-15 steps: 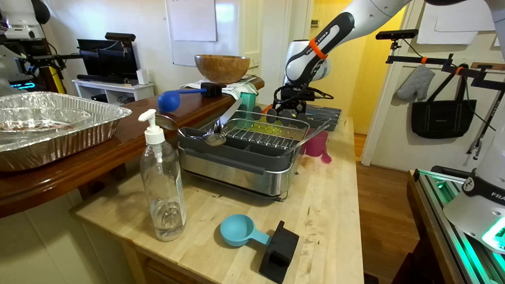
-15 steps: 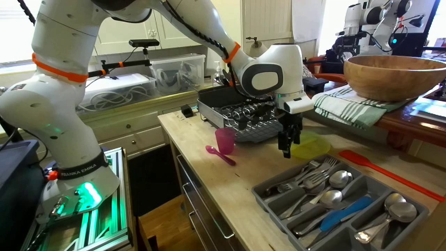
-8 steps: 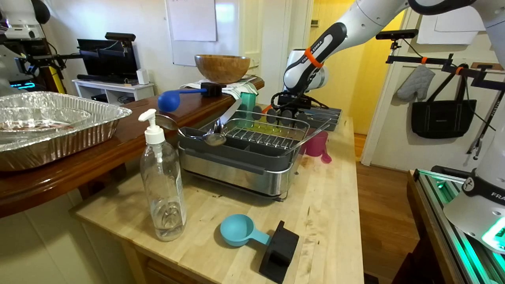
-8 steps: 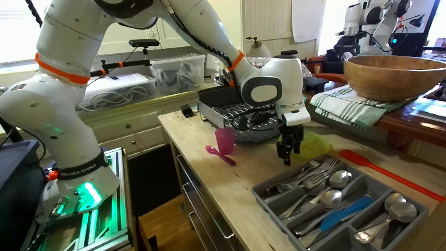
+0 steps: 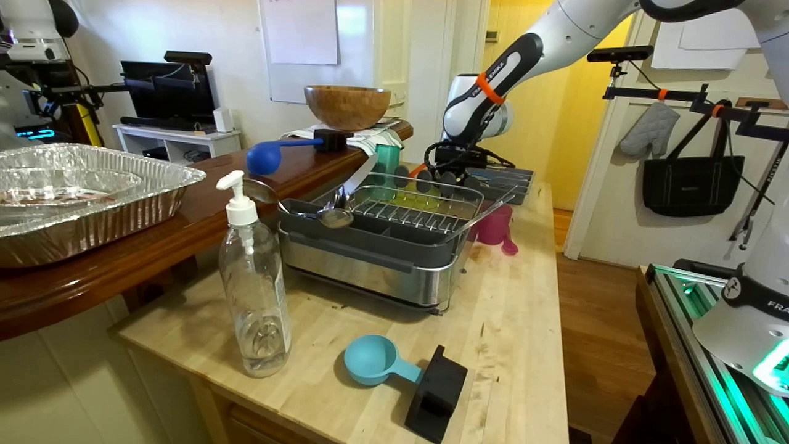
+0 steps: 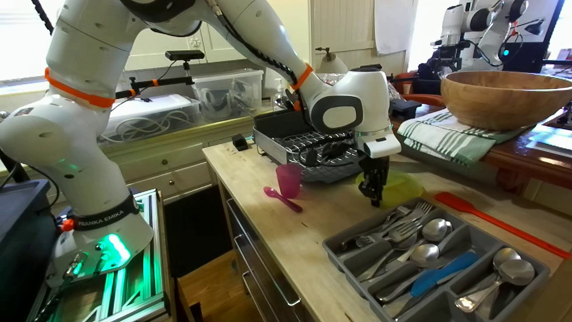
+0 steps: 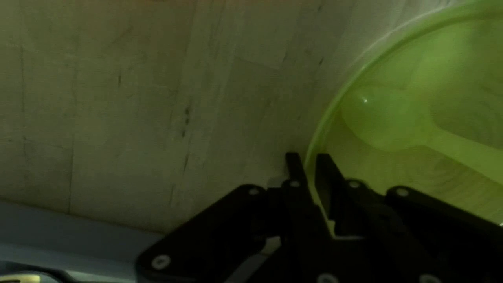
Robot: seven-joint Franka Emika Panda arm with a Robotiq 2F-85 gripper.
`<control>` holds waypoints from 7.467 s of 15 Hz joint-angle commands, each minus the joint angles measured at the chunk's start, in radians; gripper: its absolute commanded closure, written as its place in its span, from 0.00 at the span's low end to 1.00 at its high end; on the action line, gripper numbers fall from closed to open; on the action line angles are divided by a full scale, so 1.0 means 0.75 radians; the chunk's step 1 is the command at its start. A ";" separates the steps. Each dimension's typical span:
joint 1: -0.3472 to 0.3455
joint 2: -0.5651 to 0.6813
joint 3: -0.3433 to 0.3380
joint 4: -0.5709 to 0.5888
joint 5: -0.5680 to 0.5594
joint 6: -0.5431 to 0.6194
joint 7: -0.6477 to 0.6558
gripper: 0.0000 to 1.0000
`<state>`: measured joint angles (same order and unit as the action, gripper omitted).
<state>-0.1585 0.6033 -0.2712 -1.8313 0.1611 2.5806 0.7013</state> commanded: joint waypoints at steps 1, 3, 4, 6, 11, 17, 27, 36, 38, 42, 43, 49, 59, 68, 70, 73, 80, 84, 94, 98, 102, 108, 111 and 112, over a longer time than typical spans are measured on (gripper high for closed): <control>0.019 -0.048 -0.022 -0.060 -0.061 -0.045 -0.079 1.00; -0.002 -0.081 -0.003 -0.103 -0.055 -0.040 -0.149 0.98; -0.006 -0.092 -0.002 -0.119 -0.051 -0.031 -0.173 1.00; -0.023 -0.120 0.005 -0.163 -0.034 -0.023 -0.234 1.00; -0.046 -0.198 -0.009 -0.290 -0.018 -0.042 -0.304 0.99; -0.062 -0.288 -0.037 -0.422 -0.026 -0.061 -0.323 0.99; -0.104 -0.384 -0.039 -0.513 0.020 0.015 -0.419 0.19; -0.157 -0.417 0.091 -0.409 0.151 -0.059 -0.806 0.00; -0.170 -0.377 0.120 -0.372 0.166 -0.049 -0.909 0.00; -0.211 -0.299 0.179 -0.307 0.176 -0.029 -1.143 0.00; -0.230 -0.281 0.200 -0.289 0.182 -0.044 -1.217 0.00; -0.307 -0.202 0.288 -0.236 0.164 -0.050 -1.513 0.00; -0.327 -0.169 0.328 -0.227 0.122 -0.077 -1.666 0.79; -0.306 -0.205 0.274 -0.173 0.045 -0.199 -1.646 0.99; -0.303 -0.230 0.264 -0.176 0.030 -0.227 -1.641 0.99; -0.285 -0.268 0.233 -0.178 -0.008 -0.313 -1.585 0.98; -0.230 -0.374 0.158 -0.258 -0.129 -0.371 -1.407 0.98; -0.182 -0.432 0.119 -0.334 -0.215 -0.379 -1.257 0.98; -0.101 -0.525 0.064 -0.525 -0.314 -0.387 -0.899 0.98; -0.096 -0.551 0.039 -0.569 -0.333 -0.377 -0.792 0.98; -0.099 -0.549 0.023 -0.571 -0.337 -0.382 -0.713 0.98; -0.106 -0.589 0.003 -0.584 -0.324 -0.356 -0.644 0.98; -0.104 -0.622 -0.011 -0.601 -0.350 -0.368 -0.609 0.98; -0.105 -0.629 -0.015 -0.604 -0.356 -0.380 -0.602 0.98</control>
<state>-0.2481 0.1798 -0.2662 -2.2412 -0.0666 2.3119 0.2005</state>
